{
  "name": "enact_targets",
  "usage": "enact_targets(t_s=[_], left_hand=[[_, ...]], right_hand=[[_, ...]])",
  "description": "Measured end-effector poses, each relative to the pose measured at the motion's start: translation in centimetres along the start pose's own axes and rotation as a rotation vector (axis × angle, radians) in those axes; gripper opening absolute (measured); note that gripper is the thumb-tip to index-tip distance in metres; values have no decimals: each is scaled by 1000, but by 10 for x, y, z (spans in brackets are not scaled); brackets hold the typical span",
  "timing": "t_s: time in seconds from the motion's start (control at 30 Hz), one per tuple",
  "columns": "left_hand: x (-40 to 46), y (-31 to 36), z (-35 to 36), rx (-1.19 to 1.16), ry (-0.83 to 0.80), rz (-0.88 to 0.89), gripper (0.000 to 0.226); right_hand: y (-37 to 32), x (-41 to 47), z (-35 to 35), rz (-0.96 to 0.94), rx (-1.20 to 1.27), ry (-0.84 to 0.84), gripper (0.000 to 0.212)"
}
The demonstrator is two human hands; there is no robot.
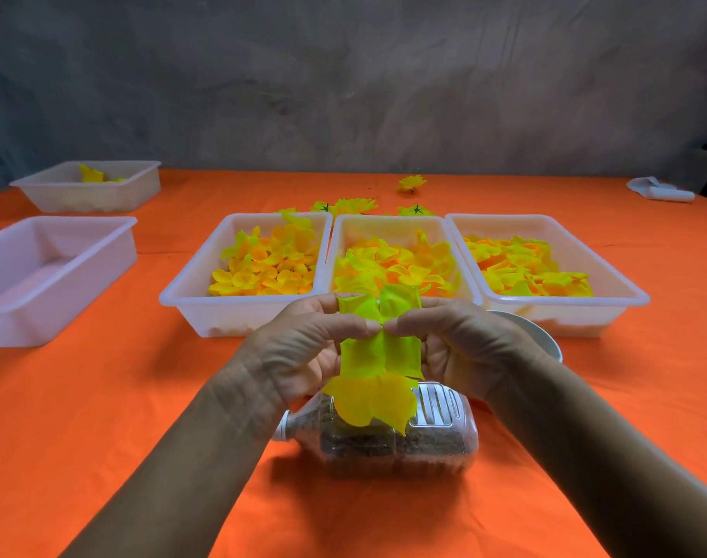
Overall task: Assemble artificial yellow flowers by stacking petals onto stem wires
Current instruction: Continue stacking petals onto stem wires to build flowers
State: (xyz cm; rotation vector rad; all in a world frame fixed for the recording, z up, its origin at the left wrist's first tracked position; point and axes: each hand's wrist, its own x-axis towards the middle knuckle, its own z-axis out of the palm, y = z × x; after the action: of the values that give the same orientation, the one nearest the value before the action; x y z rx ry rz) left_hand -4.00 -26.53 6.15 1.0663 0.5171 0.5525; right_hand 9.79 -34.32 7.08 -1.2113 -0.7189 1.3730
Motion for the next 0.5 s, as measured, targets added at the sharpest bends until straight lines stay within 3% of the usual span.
enact_targets(t_s=[0.1, 0.23, 0.33, 0.5], left_hand=[[0, -1, -4, 83, 2, 80, 50], [-4, -6, -6, 240, 25, 168, 47], [-3, -9, -5, 151, 35, 133, 47], [-3, -6, -2, 72, 45, 17, 48]], right_hand=[[3, 0, -2, -65, -3, -3, 44], [9, -1, -5, -106, -61, 25, 27], [11, -1, -5, -67, -44, 19, 42], [11, 2, -7, -23, -72, 56, 33]])
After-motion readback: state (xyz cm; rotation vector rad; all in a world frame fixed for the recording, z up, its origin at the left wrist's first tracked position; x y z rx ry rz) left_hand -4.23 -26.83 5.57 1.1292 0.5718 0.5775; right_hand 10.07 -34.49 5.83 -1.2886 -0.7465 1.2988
